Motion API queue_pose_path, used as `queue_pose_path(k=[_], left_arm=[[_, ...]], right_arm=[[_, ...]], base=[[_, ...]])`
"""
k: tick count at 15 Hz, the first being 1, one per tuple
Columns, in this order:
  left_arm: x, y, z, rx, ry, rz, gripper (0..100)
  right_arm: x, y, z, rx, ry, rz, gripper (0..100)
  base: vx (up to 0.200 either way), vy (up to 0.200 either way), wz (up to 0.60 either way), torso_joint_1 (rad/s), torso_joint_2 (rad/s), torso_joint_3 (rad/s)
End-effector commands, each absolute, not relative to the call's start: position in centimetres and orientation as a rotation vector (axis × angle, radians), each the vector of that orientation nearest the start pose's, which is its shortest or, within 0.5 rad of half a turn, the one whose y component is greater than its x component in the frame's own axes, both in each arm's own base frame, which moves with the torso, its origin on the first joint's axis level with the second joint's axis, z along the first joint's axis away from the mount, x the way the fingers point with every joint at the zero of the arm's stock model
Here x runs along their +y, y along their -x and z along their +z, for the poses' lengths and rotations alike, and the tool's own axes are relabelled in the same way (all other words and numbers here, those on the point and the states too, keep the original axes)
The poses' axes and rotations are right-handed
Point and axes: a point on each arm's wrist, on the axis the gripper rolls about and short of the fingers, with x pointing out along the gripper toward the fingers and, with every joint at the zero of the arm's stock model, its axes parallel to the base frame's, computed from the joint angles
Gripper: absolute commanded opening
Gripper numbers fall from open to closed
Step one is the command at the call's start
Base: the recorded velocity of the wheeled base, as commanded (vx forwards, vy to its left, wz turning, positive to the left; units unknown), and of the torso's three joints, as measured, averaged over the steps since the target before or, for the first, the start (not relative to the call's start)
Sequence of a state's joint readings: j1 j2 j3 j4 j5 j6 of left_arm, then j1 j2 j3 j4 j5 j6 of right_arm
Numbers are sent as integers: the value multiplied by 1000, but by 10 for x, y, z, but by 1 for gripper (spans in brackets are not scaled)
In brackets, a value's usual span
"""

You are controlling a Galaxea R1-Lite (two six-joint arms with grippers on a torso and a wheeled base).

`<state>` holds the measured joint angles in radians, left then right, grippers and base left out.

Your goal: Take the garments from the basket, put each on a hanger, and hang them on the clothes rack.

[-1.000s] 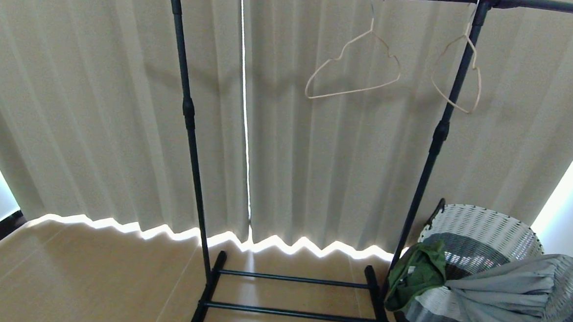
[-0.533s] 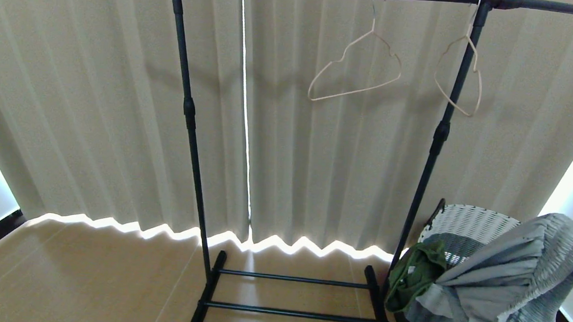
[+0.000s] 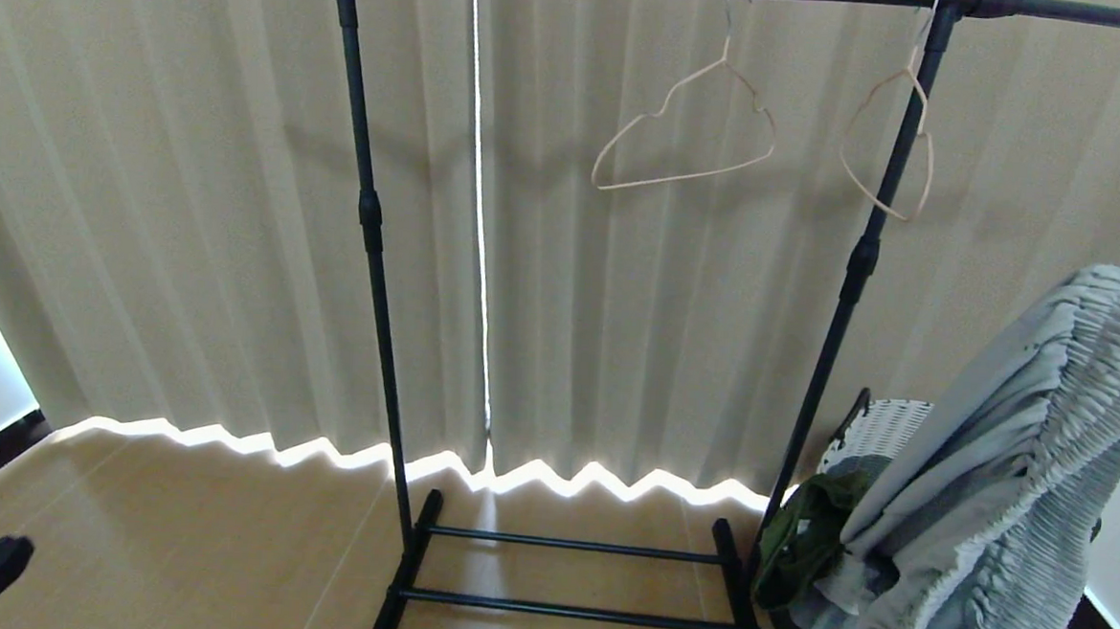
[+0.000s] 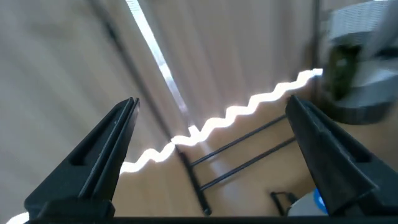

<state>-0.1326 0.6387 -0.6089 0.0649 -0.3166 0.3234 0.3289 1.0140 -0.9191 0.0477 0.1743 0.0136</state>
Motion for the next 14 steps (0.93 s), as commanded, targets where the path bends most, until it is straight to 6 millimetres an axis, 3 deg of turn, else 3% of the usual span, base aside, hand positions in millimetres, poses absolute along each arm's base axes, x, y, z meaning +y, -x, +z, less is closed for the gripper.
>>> queue_pose_path(k=[1,2,3,5,9,11,14], left_arm=[[-41,-109,258,126,-314,-603,100],[-56,-125,256,145,-329,-621,100],[-85,-143,248,171,-350,-643,100],[-132,-156,229,206,-385,-708,100],[-213,-153,198,224,-363,-899,100],[-246,-156,187,206,-318,-883,100],[-272,-156,179,184,-256,-899,100]], right_arm=[[58,-133,309,151,2,558,0],[63,-135,314,140,3,583,0],[67,-138,317,140,4,598,0],[72,-145,316,153,5,611,0],[87,-149,319,106,-31,677,0],[92,-149,319,105,-31,704,0],[93,-148,322,82,-35,711,0]], base=[[0,0,0,0,0,0],[0,0,0,0,0,0],[0,0,0,0,0,0],[0,0,0,0,0,0],[0,0,0,0,0,0],[0,0,0,0,0,0],[0,0,0,0,0,0]])
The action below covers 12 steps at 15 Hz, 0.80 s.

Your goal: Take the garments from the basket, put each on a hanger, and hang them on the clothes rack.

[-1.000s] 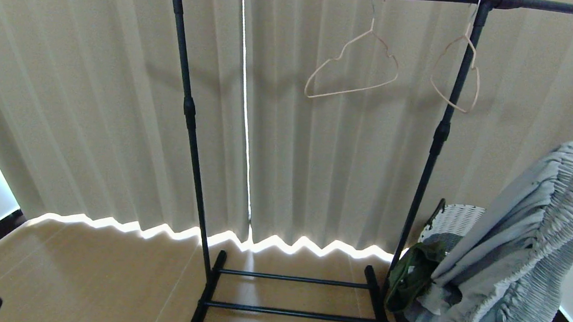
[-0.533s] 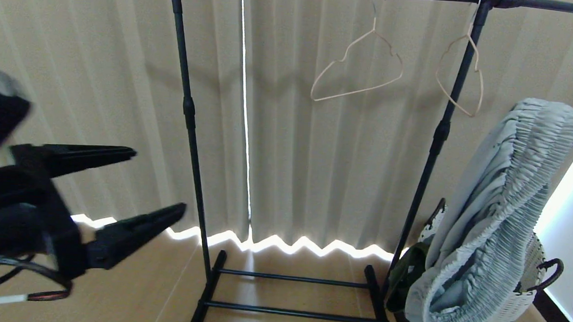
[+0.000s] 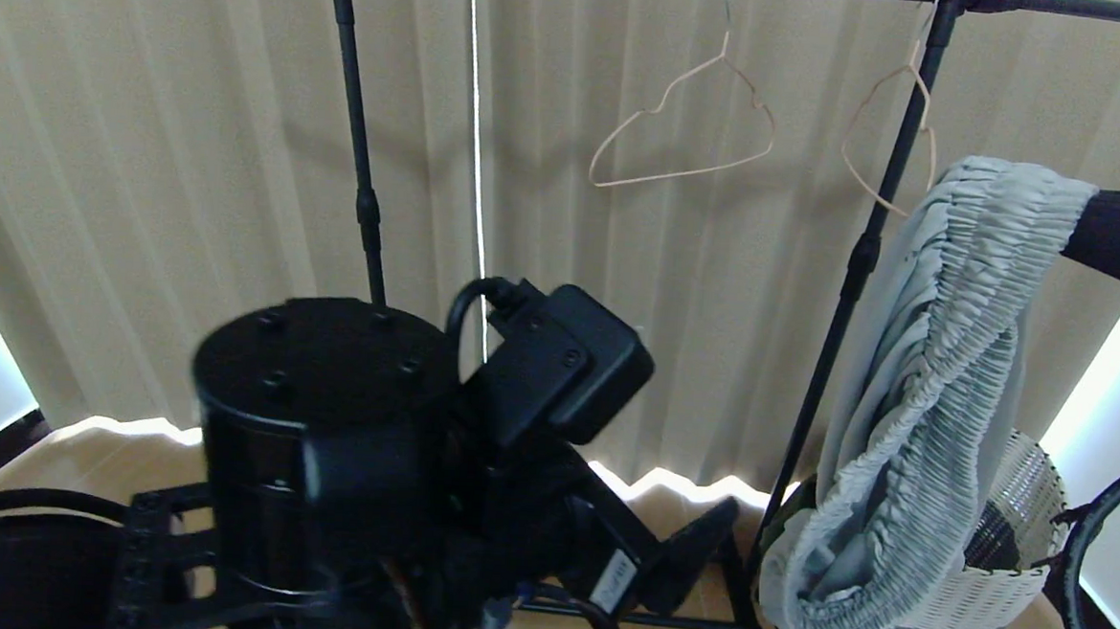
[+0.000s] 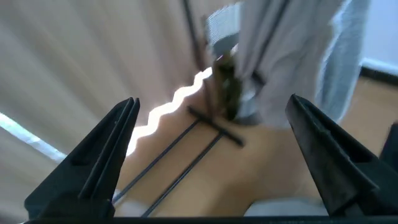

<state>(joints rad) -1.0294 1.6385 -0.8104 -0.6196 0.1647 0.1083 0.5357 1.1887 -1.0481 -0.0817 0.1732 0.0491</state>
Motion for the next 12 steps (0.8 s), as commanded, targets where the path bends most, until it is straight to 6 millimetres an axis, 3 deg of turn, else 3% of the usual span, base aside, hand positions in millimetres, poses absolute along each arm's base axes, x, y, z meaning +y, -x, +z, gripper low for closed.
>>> queue_pose_path(k=[1,4,7,12], left_arm=[[-277,-151,178,186,-251,-921,100],[-290,-146,177,200,-216,-948,100],[-308,-159,165,192,-190,-929,100],[-320,-176,132,240,-229,-824,100]], right_arm=[[94,-149,321,81,-35,711,0],[94,-148,321,81,-35,716,0],[97,-146,320,85,-35,734,0],[95,-143,323,69,-37,733,0]], base=[[0,0,0,0,0,0],[0,0,0,0,0,0],[0,0,0,0,0,0],[0,0,0,0,0,0]])
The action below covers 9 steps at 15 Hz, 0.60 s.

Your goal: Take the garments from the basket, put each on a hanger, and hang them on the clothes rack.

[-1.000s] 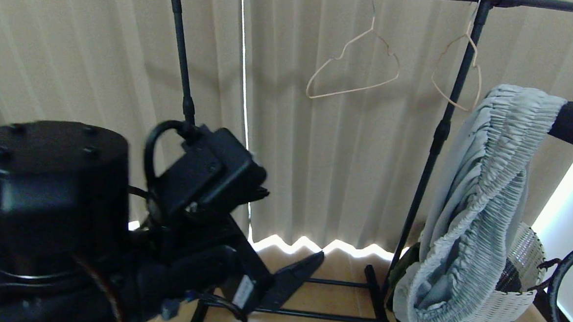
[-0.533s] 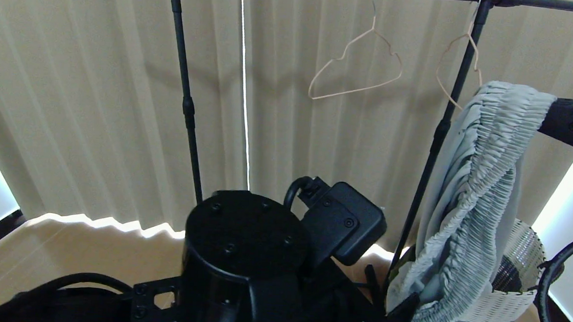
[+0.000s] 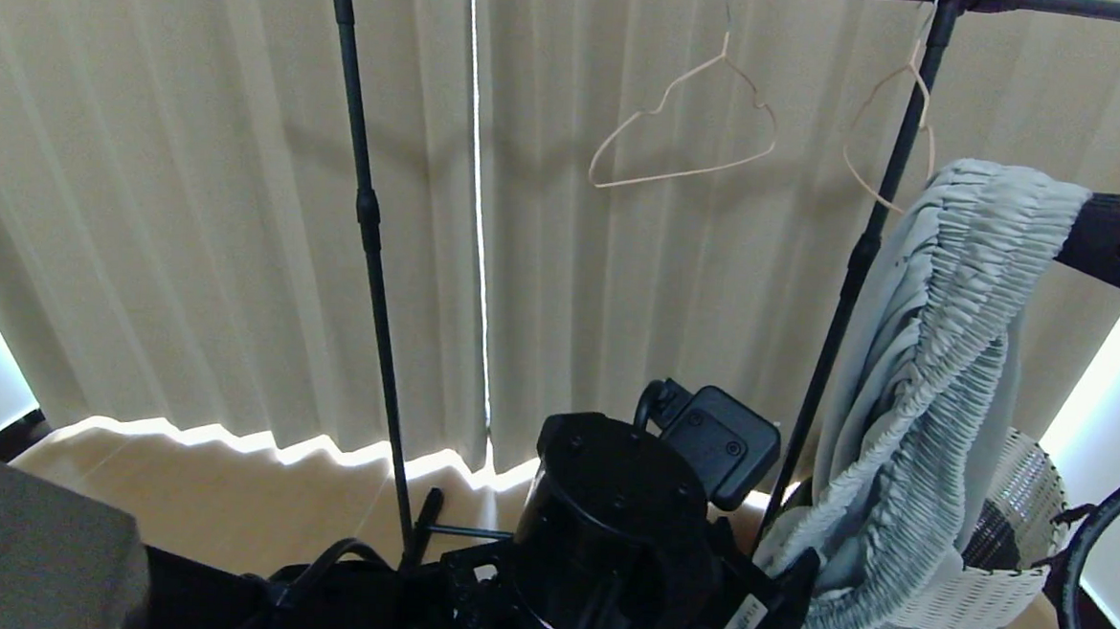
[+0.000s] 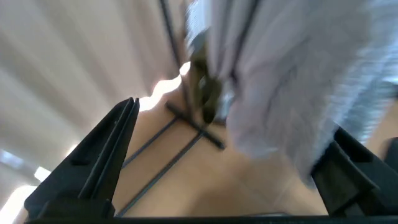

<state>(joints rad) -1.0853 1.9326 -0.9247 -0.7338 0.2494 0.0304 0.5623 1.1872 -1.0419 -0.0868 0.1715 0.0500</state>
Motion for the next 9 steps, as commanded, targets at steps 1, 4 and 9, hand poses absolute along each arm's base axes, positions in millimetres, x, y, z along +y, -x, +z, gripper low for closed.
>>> queue_pose_path(k=[1,4,9], left_arm=[[-318,-175,129,248,-238,-810,100],[-310,-169,127,261,-254,-813,100],[-292,-159,127,278,-272,-811,0]], right_arm=[[95,-143,322,70,-36,732,0],[95,-144,321,76,-35,728,0],[96,-147,320,83,-32,722,0]], base=[[0,0,0,0,0,0],[0,0,0,0,0,0],[0,0,0,0,0,0]])
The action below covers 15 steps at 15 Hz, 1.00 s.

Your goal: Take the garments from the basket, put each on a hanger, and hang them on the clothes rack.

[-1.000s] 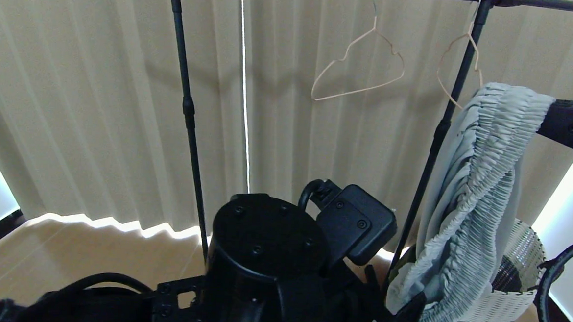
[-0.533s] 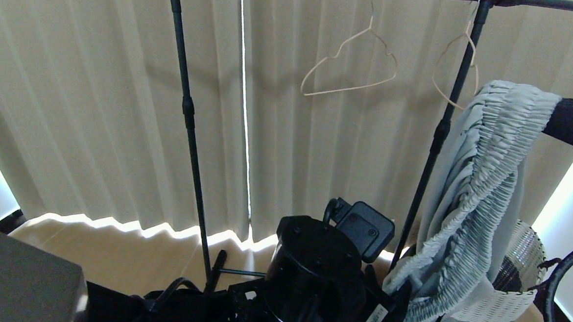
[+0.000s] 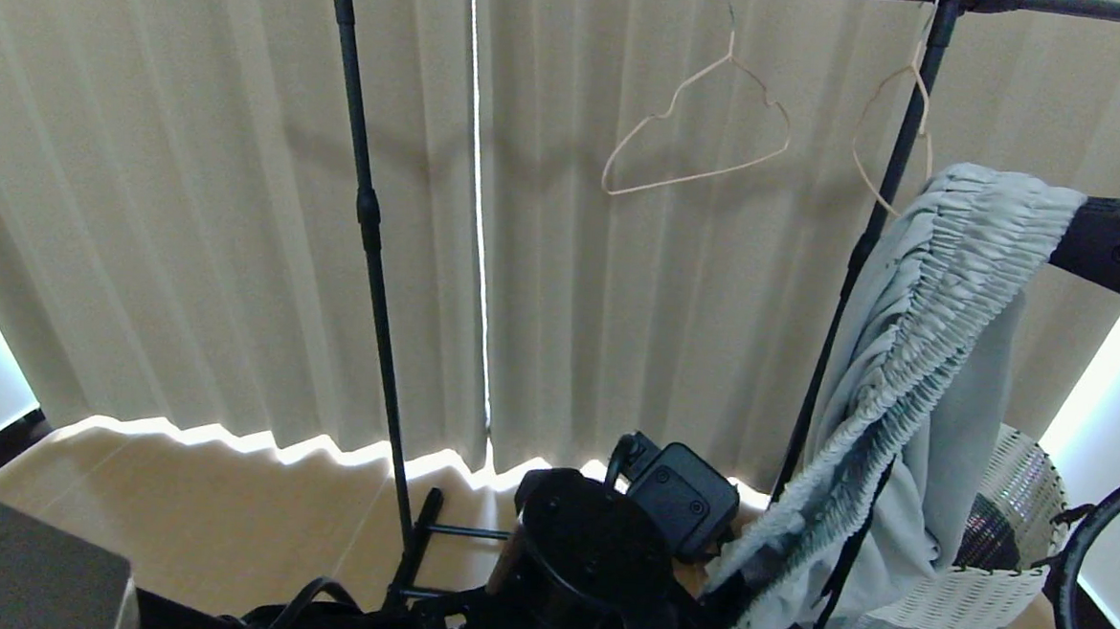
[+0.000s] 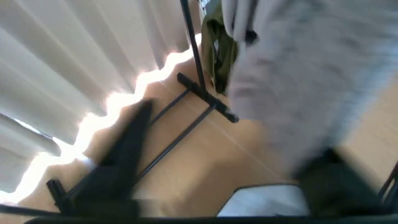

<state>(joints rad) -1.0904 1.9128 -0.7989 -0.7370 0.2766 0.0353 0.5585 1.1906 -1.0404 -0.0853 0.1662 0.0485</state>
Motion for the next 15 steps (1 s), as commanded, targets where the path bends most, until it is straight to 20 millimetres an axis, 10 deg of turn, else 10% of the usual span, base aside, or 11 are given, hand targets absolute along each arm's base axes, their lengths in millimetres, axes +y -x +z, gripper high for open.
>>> queue_pose_path(k=[1,5,9,15], left_arm=[[-289,-156,127,282,-281,-813,0],[-253,-128,142,186,-355,-686,0],[-202,-134,245,134,-293,-585,0],[-158,-122,308,92,-210,-638,0]], right_arm=[[96,-147,319,88,-33,720,0],[105,-168,302,168,-17,700,0],[115,-183,309,50,-38,709,0],[115,-182,337,-102,-68,717,0]], base=[[0,0,0,0,0,0],[0,0,0,0,0,0],[0,0,0,0,0,0],[0,0,0,0,0,0]])
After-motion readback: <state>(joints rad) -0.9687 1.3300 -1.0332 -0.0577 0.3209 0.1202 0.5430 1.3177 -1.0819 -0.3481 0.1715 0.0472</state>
